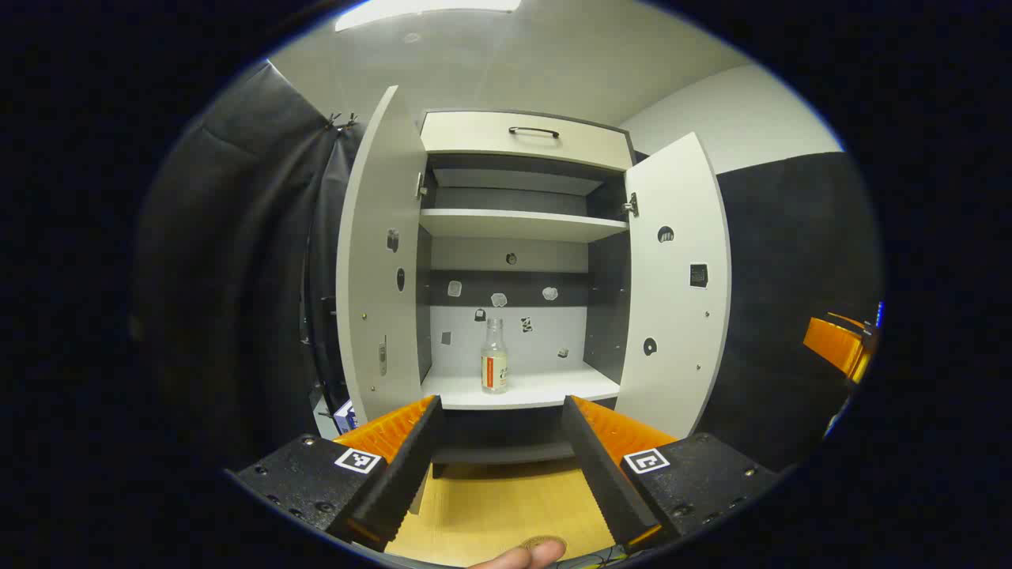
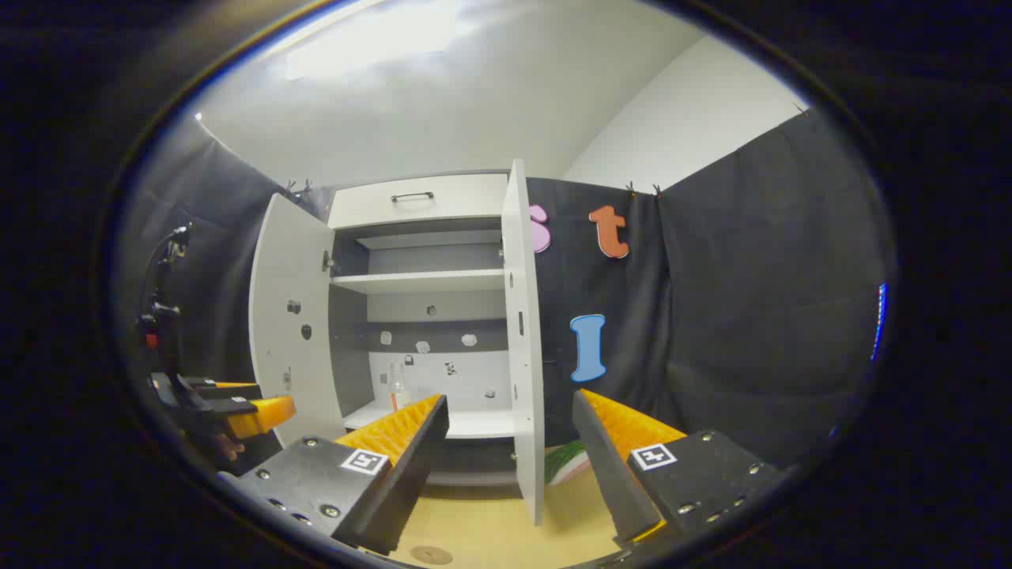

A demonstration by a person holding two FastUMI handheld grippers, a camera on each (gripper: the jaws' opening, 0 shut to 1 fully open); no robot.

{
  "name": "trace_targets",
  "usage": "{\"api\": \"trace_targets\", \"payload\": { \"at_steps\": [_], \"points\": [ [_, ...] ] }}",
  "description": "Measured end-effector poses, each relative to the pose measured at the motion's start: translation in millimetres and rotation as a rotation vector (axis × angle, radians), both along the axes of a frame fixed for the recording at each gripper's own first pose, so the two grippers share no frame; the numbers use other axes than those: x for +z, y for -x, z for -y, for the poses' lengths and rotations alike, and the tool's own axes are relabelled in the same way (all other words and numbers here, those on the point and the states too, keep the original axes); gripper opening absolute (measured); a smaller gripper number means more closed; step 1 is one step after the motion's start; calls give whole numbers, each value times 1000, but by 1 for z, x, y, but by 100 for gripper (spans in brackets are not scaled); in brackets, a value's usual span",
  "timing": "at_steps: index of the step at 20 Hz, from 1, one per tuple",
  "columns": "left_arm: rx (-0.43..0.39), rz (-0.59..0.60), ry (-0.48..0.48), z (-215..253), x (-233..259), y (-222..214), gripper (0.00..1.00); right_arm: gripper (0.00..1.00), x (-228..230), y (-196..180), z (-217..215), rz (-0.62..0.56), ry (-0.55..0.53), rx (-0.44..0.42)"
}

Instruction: Grasp the bottle in the cabinet with the left hand and place it on the coaster, then close the right door with the right hand and the left door with the left hand.

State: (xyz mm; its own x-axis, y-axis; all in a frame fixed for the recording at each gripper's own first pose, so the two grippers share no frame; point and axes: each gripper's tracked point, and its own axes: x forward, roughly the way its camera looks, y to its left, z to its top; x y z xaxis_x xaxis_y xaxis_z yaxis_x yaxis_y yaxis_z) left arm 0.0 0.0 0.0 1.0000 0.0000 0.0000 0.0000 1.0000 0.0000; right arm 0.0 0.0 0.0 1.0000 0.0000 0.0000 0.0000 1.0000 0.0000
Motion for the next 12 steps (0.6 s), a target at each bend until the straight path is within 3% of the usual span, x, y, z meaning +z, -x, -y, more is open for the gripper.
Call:
{"api": "trace_targets", "payload": {
  "at_steps": [6, 7, 12],
  "points": [
    [19, 13, -34, -11, 7, -11, 96, 99, -4, -11, -7, -2, 15, 14],
    [19, 9, -34, -13, 6, -16, 92, 99, -7, -16, -10, -12, 20, 15],
    [-3, -4, -20, -23, -6, -53, 96, 96, -17, -42, -27, -12, 62, 24]
  ]
}}
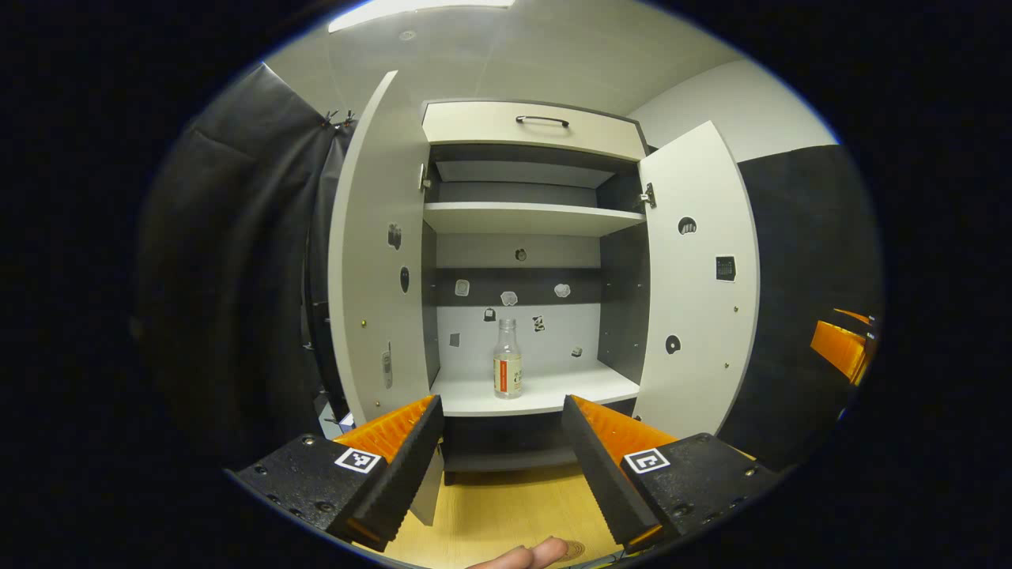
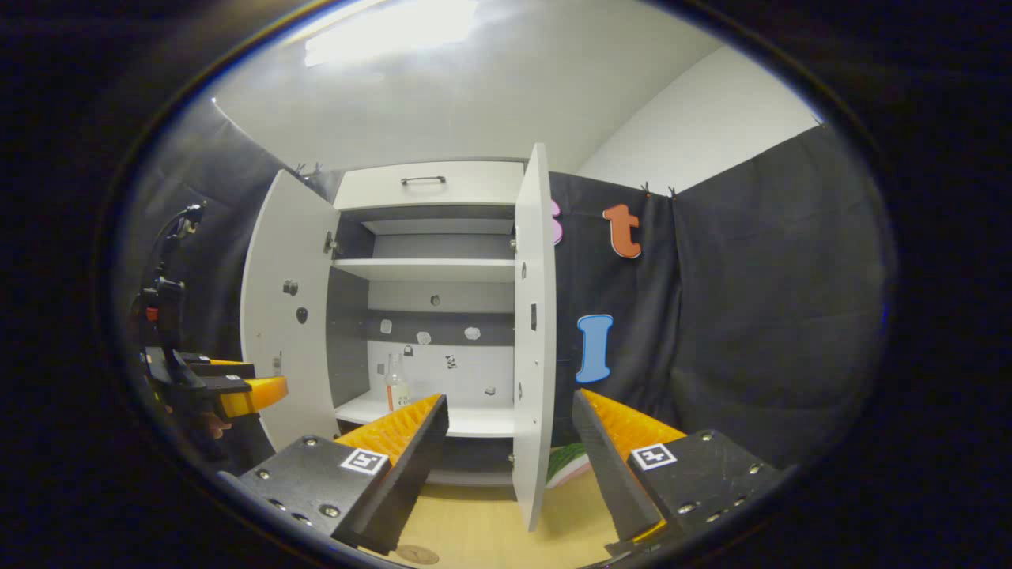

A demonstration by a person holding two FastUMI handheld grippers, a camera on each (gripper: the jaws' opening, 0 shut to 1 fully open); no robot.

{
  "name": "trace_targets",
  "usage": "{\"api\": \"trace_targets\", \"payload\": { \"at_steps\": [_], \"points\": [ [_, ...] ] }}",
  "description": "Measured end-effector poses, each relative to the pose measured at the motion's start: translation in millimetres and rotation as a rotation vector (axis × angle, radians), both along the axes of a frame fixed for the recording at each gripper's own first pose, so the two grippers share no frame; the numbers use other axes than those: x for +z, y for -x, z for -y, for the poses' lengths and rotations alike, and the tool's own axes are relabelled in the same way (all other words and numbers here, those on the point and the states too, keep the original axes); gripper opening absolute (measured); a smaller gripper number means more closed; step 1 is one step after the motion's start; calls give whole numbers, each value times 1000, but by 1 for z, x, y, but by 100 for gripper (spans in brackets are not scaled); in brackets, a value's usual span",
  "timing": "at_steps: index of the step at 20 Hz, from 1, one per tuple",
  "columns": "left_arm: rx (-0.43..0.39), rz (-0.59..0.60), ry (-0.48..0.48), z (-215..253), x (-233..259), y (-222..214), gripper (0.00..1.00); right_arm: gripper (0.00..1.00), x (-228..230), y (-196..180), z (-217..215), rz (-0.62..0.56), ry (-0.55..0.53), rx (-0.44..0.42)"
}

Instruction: Grasp the bottle in the cabinet with the left hand and place it on the coaster, then close the right door with the right hand and the left door with the left hand.

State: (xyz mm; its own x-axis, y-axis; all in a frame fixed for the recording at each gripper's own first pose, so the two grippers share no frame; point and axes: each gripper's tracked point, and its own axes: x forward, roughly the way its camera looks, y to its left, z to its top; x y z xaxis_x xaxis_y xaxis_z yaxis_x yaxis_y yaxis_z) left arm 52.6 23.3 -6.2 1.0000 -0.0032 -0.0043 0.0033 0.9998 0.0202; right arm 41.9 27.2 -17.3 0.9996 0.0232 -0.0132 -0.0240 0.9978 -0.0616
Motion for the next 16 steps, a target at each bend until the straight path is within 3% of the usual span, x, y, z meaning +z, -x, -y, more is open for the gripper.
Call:
{"api": "trace_targets", "payload": {
  "at_steps": [7, 12, 16],
  "points": [
    [-22, -7, 6, -10, -21, -78, 96, 96, -17, -50, -33, -1, 28, 21],
    [-4, 14, 4, -19, -31, -159, 96, 96, -6, -74, -61, 35, -65, 75],
    [-2, 31, -4, -14, -42, -231, 96, 96, -9, -83, -59, 29, -59, 55]
  ]
}}
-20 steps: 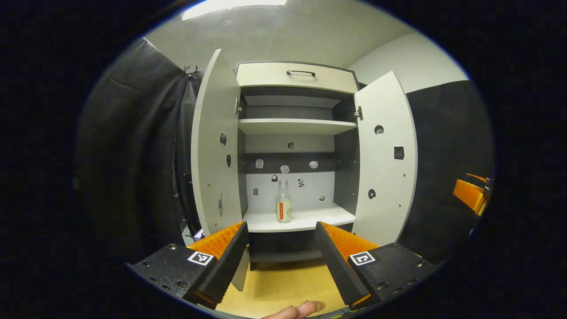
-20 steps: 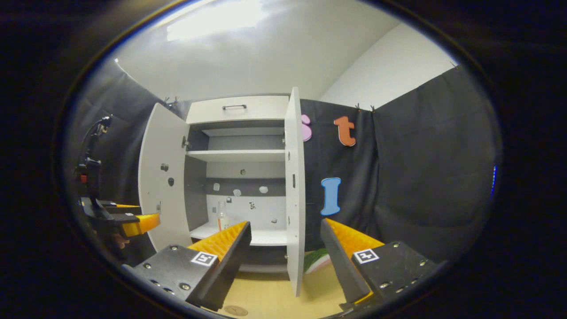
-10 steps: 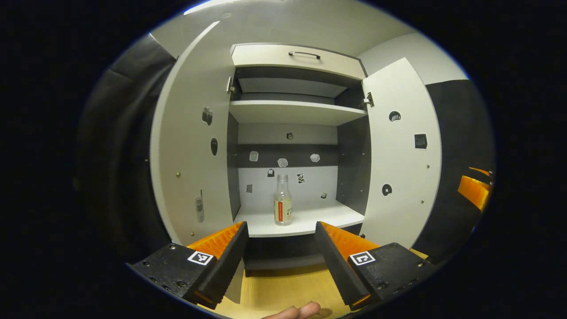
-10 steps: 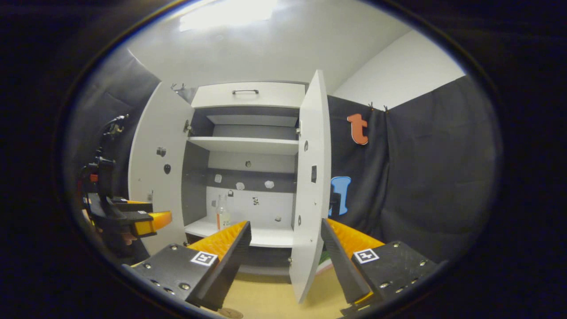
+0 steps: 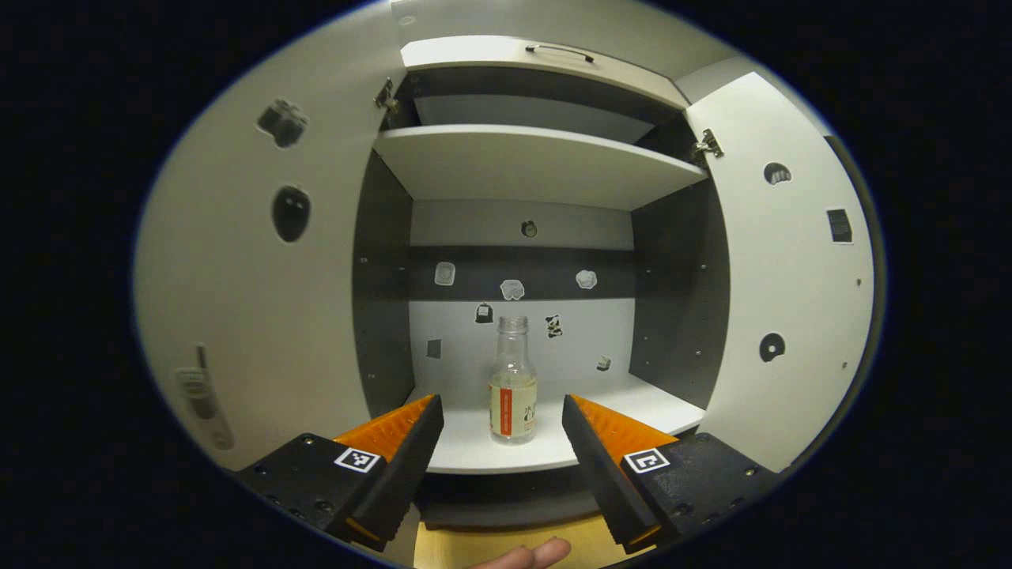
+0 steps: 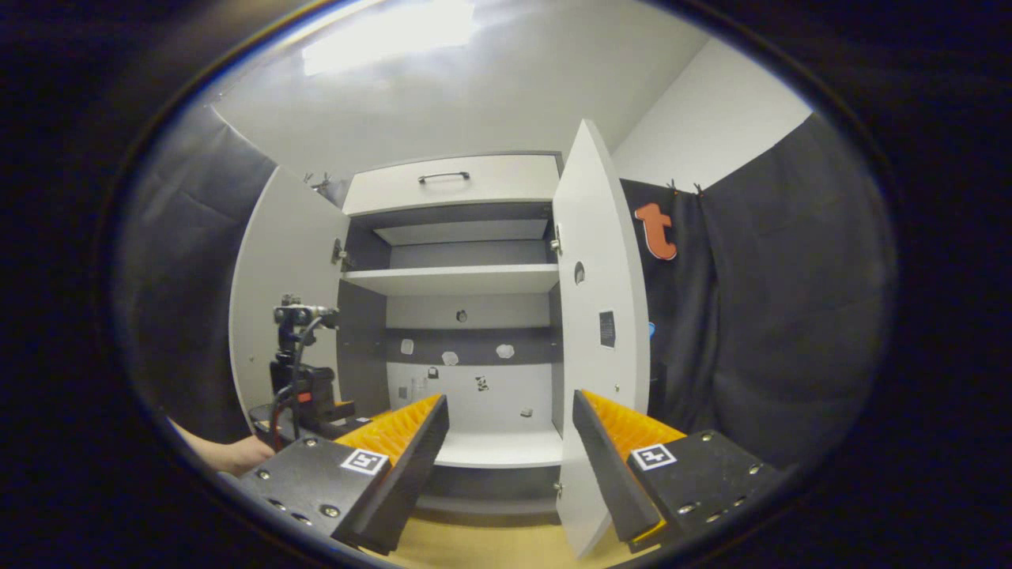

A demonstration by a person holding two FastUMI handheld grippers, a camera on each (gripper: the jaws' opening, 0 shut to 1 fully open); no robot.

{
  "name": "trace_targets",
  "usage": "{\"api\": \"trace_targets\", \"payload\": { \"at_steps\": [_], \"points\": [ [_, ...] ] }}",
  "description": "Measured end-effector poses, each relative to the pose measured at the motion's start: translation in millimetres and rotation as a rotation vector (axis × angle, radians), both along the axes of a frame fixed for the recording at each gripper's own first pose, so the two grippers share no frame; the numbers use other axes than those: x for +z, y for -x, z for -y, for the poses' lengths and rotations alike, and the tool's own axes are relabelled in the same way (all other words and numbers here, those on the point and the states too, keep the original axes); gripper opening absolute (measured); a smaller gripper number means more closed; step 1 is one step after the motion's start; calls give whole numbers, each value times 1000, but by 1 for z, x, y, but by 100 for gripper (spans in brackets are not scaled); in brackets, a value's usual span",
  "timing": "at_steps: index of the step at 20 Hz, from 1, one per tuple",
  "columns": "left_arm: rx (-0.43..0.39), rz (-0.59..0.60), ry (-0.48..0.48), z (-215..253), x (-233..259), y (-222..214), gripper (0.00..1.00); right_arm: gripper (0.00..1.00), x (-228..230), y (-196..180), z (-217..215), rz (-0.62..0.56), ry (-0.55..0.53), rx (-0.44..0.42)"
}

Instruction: Grasp the bottle in the cabinet with the left hand and place it on the coaster, then close the right door with the right hand and the left door with the left hand.

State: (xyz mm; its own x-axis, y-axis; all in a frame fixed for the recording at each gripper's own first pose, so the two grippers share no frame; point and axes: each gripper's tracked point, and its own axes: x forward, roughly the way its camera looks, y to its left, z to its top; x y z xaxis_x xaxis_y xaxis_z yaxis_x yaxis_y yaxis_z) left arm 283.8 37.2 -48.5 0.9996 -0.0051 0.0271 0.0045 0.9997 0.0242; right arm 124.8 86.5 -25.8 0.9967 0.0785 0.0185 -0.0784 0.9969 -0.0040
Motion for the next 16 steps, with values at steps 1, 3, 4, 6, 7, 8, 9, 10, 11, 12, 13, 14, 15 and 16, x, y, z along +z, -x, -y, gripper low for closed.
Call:
{"api": "trace_targets", "payload": {
  "at_steps": [1, 3, 4, 6, 7, 8, 9, 10, 11, 12, 13, 14, 15, 16],
  "points": [
    [1, 3, 3, 3, -4, -16, 96, 99, -1, 0, 2, -2, 13, -8],
    [4, -5, 5, 7, -15, -49, 96, 93, -9, -1, 4, -22, 34, -25],
    [14, -9, 4, 7, -22, -66, 96, 99, -14, 0, 5, -40, 34, -33],
    [39, -40, 4, 5, -39, -91, 96, 96, -23, 2, 10, -68, 51, -55],
    [49, -54, 3, 2, -45, -102, 96, 96, -26, 3, 12, -77, 67, -64],
    [60, -65, 1, 0, -51, -112, 96, 93, -29, 4, 16, -87, 81, -74],
    [66, -68, 5, -1, -53, -121, 96, 94, -31, 4, 20, -97, 90, -88],
    [68, -74, 10, -1, -55, -129, 96, 96, -33, 6, 24, -104, 92, -100],
    [74, -93, 17, -2, -59, -133, 96, 94, -34, 8, 26, -106, 89, -109],
    [75, -95, 17, -2, -61, -139, 96, 96, -33, 10, 29, -106, 83, -114],
    [76, -85, 13, -3, -59, -148, 97, 96, -33, 13, 31, -107, 75, -120],
    [53, -102, 13, 0, -59, -152, 96, 96, -33, 15, 34, -109, 67, -125],
    [-11, -121, 25, 11, -63, -155, 96, 94, -32, 18, 36, -108, 65, -130],
    [-44, -144, 43, 17, -64, -142, 87, 96, -31, 22, 38, -104, 69, -133]
  ]
}}
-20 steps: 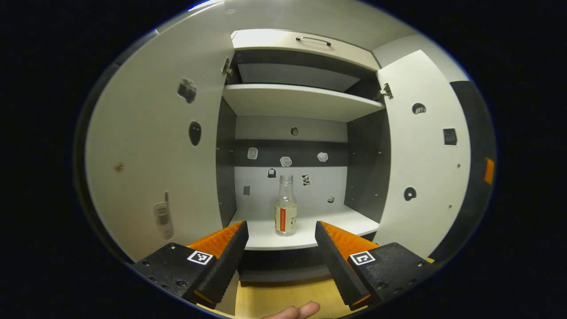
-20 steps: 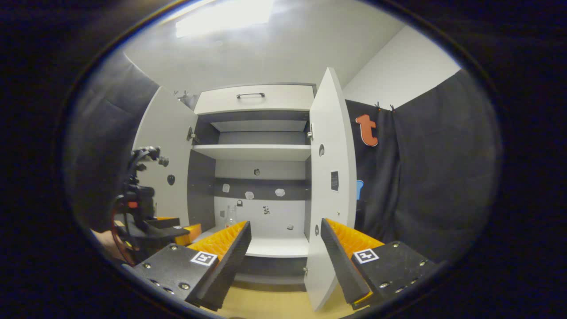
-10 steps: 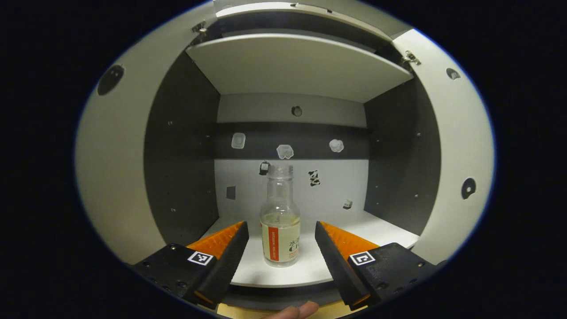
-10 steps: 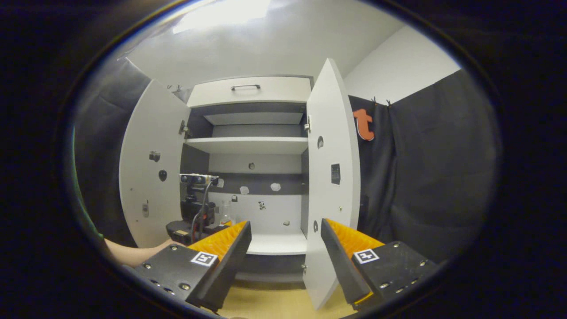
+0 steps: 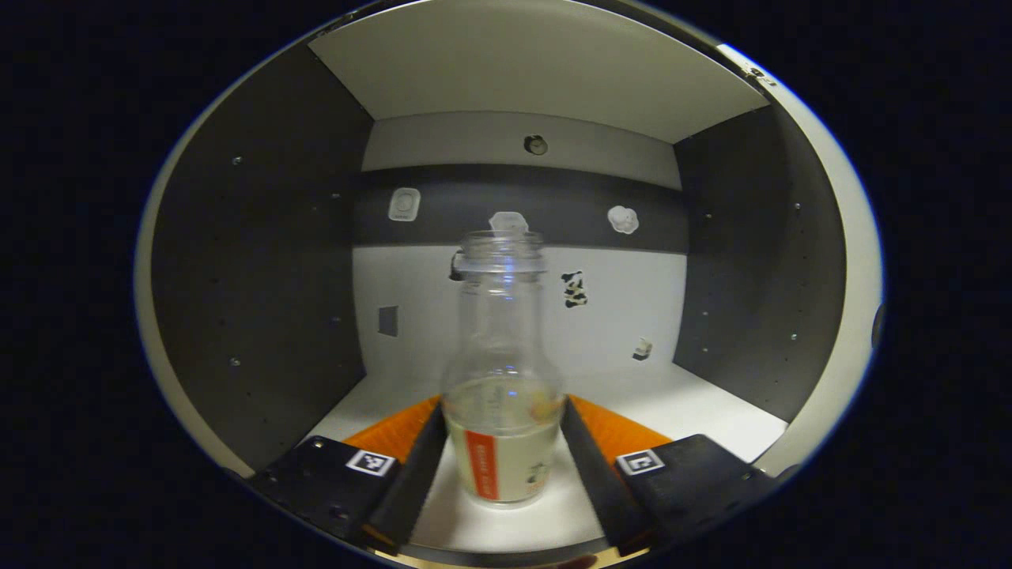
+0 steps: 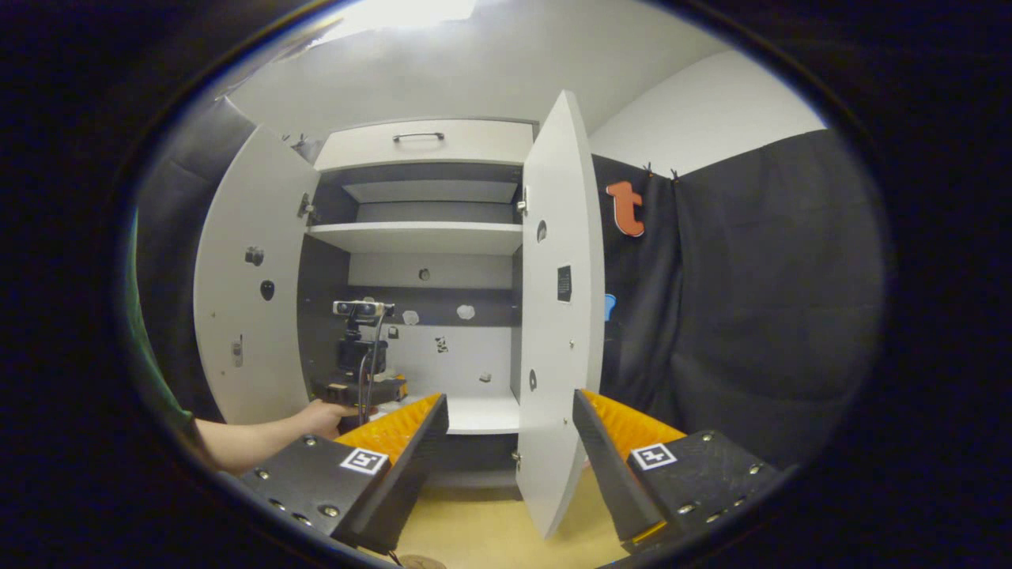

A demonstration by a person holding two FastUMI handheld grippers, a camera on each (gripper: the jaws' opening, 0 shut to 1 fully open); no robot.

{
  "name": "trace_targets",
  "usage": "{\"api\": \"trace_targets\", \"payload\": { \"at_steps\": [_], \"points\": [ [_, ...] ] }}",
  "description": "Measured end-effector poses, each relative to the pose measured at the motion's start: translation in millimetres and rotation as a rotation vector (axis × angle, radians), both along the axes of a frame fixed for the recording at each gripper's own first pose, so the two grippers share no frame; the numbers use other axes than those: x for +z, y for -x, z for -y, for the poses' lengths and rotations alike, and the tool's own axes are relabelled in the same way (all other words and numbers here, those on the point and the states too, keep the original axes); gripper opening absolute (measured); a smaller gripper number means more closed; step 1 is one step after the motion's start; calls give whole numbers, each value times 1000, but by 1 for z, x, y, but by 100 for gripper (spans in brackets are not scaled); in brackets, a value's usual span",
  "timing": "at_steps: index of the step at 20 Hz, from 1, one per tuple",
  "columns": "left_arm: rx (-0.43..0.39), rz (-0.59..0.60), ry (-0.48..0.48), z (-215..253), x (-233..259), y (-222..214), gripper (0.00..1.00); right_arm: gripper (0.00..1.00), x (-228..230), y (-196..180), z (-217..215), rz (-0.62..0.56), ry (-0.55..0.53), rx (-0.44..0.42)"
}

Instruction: Grasp the bottle in the cabinet with the left hand and place it on the coaster, then close the right door with the right hand and the left door with the left hand.

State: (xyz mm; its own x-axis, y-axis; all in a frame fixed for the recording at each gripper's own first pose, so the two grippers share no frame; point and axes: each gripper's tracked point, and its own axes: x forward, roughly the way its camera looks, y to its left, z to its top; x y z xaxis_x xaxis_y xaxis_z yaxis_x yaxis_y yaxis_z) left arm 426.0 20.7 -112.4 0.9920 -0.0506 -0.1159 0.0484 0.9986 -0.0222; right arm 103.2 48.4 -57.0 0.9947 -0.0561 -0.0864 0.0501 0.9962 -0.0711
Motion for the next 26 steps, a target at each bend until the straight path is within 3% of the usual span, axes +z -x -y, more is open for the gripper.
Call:
{"api": "trace_targets", "payload": {
  "at_steps": [1, 8, 16, 21, 26],
  "points": [
    [-12, -3, 17, 5, 7, 3, 80, 96, 1, 4, 2, 2, 5, -1],
    [-98, 36, 61, 25, 39, 79, 80, 96, 1, 41, 24, -1, -25, -26],
    [-169, 121, 16, 67, 57, 204, 79, 96, 12, 106, 47, 4, -36, -21],
    [-139, 85, 2, 76, 29, 268, 79, 96, 23, 148, 57, 27, -75, 20],
    [-120, 179, 64, 86, 6, 307, 80, 96, 26, 178, 77, 39, -81, 29]
  ]
}}
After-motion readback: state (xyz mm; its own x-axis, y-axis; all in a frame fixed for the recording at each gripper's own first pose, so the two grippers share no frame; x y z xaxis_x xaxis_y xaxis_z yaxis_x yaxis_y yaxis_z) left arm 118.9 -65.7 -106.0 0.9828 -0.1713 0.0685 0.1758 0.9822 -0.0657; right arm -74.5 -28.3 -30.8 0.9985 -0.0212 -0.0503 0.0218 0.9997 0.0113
